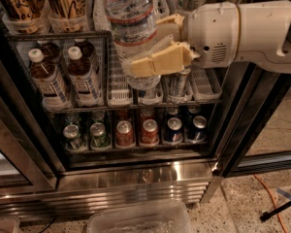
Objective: Pick water bottle from top shelf of fridge
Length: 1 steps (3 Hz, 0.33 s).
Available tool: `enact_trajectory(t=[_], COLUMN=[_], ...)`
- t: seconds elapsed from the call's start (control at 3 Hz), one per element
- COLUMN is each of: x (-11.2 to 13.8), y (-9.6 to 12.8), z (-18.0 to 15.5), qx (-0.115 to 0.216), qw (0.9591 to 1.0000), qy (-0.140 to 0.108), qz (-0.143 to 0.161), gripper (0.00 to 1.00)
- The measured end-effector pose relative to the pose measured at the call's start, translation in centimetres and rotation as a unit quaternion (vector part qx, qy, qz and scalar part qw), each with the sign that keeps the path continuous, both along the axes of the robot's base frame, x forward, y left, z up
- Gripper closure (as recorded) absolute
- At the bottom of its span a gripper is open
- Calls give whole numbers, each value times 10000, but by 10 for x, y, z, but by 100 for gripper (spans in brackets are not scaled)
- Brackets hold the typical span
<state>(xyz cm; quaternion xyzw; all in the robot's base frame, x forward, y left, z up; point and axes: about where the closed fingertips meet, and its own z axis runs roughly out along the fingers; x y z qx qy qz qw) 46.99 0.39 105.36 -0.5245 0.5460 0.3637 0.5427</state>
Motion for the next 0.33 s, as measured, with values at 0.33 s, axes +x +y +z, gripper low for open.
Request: enact_trajectory(t=[0.33], x=[-5], y=[2], z=[-1], qx=[-16], qw=[9999], qy=[113], qz=[88], gripper=[100])
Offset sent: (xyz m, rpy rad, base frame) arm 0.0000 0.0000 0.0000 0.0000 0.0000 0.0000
